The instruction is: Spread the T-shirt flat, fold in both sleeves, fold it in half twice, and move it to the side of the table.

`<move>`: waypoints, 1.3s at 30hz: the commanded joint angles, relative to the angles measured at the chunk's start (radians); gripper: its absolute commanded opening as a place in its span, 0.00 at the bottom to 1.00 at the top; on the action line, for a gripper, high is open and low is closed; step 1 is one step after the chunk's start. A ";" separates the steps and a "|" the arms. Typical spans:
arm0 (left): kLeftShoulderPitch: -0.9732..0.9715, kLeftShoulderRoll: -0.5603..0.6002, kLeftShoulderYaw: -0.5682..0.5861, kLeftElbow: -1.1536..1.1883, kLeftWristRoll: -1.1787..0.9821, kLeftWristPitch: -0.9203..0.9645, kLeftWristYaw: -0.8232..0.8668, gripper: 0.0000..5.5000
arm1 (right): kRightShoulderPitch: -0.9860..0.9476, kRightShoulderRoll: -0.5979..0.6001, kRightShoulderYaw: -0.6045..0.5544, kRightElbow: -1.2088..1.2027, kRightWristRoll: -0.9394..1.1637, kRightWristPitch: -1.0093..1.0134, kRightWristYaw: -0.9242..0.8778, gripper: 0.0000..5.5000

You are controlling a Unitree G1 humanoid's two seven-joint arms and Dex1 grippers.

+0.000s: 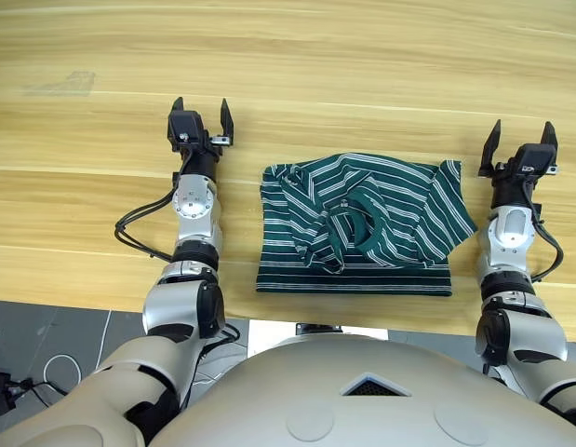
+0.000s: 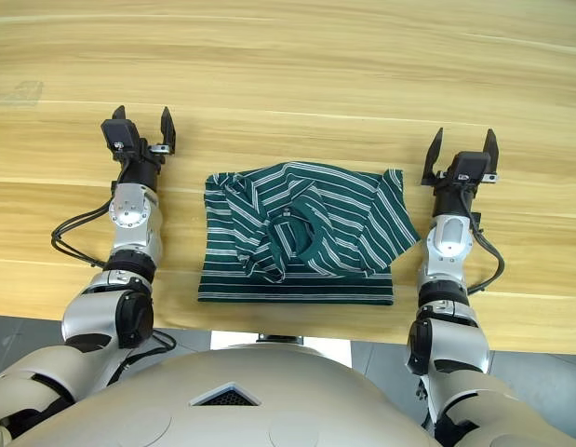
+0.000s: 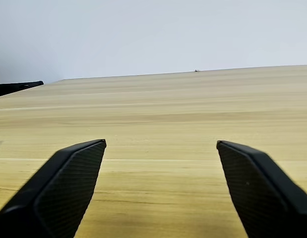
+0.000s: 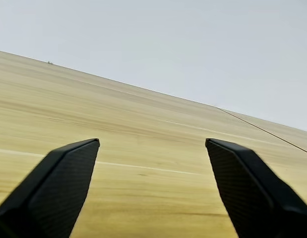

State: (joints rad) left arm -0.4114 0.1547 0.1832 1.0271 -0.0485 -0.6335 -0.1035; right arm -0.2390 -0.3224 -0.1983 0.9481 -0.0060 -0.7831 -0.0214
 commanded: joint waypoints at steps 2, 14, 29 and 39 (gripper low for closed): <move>-0.026 0.002 0.006 0.013 -0.011 0.001 0.001 0.75 | -0.010 0.009 0.006 0.005 -0.003 0.001 -0.002 0.72; -0.041 0.000 0.007 0.036 -0.011 0.000 0.000 0.75 | -0.016 0.015 0.017 0.011 -0.012 0.001 -0.011 0.72; -0.036 0.001 0.002 0.039 -0.001 -0.004 0.015 0.75 | -0.013 0.019 0.026 0.010 -0.025 -0.005 -0.017 0.72; 0.017 -0.035 0.031 -0.115 -0.155 0.002 -0.181 0.75 | -0.021 0.027 0.040 0.015 -0.033 -0.008 -0.028 0.72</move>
State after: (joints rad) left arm -0.4287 0.1440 0.2033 1.0175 -0.1228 -0.6345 -0.1847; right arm -0.2435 -0.3125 -0.1682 0.9573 -0.0248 -0.7895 -0.0422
